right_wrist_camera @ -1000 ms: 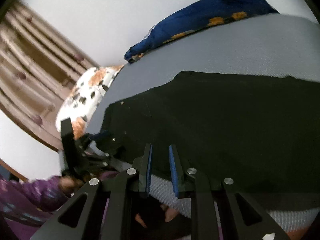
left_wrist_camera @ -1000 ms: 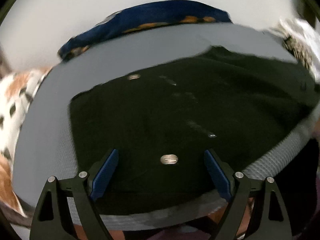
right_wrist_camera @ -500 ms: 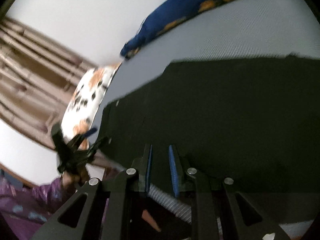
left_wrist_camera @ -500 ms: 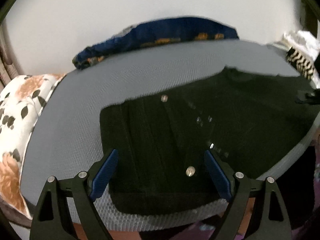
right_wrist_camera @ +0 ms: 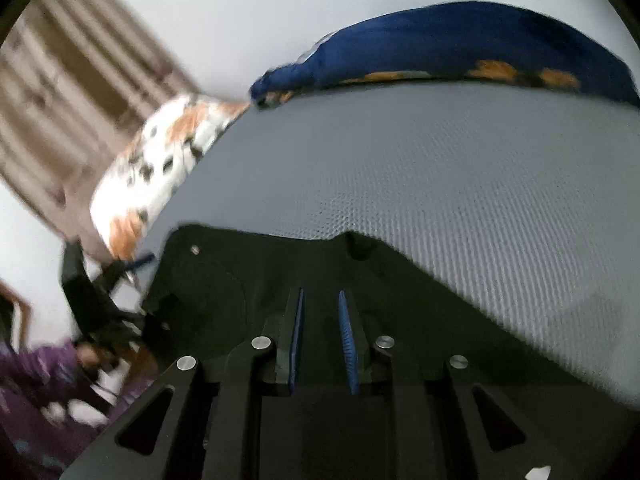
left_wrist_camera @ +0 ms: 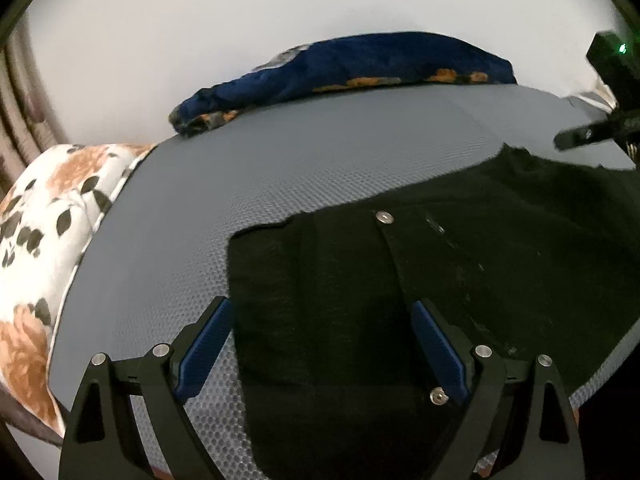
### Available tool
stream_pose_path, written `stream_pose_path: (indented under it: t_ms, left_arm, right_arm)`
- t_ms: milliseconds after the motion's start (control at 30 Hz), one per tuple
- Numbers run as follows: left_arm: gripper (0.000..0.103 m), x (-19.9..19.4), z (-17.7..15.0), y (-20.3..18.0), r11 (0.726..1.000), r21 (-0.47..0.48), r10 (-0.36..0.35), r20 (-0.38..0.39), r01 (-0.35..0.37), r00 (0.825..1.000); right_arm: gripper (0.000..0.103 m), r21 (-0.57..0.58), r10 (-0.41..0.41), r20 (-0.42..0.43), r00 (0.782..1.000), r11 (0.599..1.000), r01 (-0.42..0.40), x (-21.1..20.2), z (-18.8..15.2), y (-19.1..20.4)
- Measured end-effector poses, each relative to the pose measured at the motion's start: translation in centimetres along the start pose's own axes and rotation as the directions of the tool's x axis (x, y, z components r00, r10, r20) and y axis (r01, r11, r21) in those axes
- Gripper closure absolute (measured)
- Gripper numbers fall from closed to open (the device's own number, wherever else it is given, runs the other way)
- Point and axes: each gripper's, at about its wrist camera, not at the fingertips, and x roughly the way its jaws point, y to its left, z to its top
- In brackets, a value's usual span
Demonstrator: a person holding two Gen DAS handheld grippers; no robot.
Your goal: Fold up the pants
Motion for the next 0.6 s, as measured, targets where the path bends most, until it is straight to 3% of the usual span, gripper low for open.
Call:
stream_pose_path:
  t_ms: [100,333,400,500,600]
  left_arm:
    - [0.013,-0.2,0.4,0.5,1.0,-0.017,0.015,0.008,-0.015,1.0]
    - [0.013,0.4,0.9,0.8,0.998,-0.059,0.009,-0.014,-0.01,1.0]
    - [0.012,0.7,1.0,0.8,0.998,-0.062,0.007,-0.022,-0.008,1.0]
    - [0.012,1.2,0.9,0.5,0.998,-0.063,0.005,-0.037,-0.007,0.999]
    - [0.012,1.4,1.0,0.4,0.998,-0.063,0.019,-0.044,-0.022,0.999]
  right_arm:
    - [0.084,-0.046,-0.014,-0.065,0.998,0.999,0.011,2.2,1.1,-1.0]
    - [0.084,-0.065,0.092,-0.208,0.974,0.992,-0.108,5.6,2.1,-1.9]
    - [0.083,-0.086,0.096,-0.216,0.972,0.989,-0.117,5.7,2.3,-1.8]
    - [0.094,-0.121,0.066,-0.226,0.972,0.988,-0.095,5.6,2.3,-1.7]
    - [0.097,-0.114,0.037,-0.166,0.985,0.992,-0.056,5.0,2.5,-1.3]
